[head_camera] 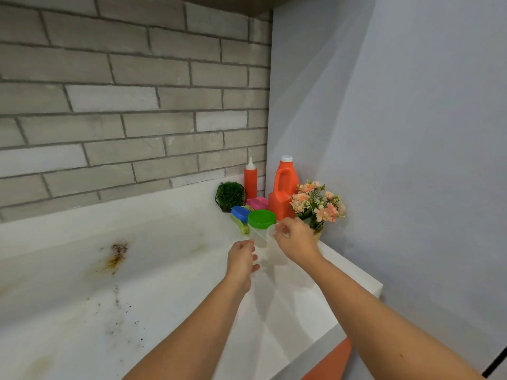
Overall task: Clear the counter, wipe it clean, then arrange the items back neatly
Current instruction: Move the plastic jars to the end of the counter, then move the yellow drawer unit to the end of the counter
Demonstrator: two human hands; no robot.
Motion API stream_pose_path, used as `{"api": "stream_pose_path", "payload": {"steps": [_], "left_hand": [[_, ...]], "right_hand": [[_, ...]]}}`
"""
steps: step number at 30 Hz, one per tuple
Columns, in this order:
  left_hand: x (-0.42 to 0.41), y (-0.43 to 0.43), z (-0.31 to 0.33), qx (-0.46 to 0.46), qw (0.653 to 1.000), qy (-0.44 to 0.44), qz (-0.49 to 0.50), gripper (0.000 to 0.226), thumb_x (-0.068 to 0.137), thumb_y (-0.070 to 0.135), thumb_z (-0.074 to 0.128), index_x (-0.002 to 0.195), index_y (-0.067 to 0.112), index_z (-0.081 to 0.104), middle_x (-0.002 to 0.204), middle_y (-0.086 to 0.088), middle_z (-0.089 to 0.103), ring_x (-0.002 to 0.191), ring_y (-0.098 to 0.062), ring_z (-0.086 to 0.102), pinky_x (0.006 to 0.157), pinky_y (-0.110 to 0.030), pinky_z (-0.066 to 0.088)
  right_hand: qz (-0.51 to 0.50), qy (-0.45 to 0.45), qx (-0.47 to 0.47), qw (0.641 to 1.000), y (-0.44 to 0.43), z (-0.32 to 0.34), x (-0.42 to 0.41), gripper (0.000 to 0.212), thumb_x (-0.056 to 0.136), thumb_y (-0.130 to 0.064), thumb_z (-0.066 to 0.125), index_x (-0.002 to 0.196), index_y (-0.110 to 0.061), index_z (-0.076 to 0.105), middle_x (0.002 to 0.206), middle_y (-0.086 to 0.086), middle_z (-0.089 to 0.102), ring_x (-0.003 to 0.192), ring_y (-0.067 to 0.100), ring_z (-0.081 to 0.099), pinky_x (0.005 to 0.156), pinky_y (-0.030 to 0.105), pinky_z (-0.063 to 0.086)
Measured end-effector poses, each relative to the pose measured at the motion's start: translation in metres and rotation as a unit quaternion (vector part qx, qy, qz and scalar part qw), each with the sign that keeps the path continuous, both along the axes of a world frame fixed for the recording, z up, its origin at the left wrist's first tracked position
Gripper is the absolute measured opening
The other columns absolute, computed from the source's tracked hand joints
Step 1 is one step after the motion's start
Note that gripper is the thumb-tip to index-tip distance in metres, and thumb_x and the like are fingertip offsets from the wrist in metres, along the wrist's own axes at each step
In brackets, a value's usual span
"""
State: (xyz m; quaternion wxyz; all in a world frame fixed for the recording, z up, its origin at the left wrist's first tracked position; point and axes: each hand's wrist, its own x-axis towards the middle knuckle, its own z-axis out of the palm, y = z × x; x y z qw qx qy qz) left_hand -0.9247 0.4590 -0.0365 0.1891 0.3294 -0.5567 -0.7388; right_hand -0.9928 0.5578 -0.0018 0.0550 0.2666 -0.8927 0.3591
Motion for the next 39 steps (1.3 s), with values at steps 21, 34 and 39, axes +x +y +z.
{"api": "stream_pose_path", "payload": {"steps": [21,34,39], "left_hand": [[0.201,-0.193,0.039,-0.085,0.971,0.048,0.218,0.016,0.094,0.012,0.045,0.081,0.015,0.055,0.082,-0.003,0.055,0.07,-0.015,0.05,0.061,-0.026,0.042],[0.356,-0.334,0.055,-0.269,0.879,0.013,0.393,0.015,0.089,0.004,0.049,0.08,0.014,0.057,0.078,-0.005,0.059,0.083,-0.027,0.052,0.068,-0.014,0.042],[0.405,-0.381,0.046,-0.336,0.829,-0.127,0.429,0.018,0.09,0.017,0.051,0.104,0.012,0.061,0.115,-0.013,0.052,0.111,-0.034,0.044,0.097,-0.043,0.039]], "right_hand": [[0.221,-0.069,-0.006,0.973,-0.204,0.019,0.162,0.018,0.091,-0.022,0.055,0.102,-0.011,0.064,0.089,0.001,0.054,0.082,0.016,0.052,0.069,0.025,0.043],[0.319,-0.153,-0.011,0.935,-0.343,0.009,0.297,0.021,0.091,-0.022,0.055,0.105,-0.011,0.065,0.077,-0.004,0.052,0.08,0.016,0.052,0.063,0.02,0.039],[0.336,-0.201,-0.002,0.92,-0.386,0.0,0.337,0.029,0.091,-0.026,0.055,0.113,-0.008,0.063,0.092,0.002,0.053,0.083,0.017,0.051,0.072,0.023,0.04]]}}
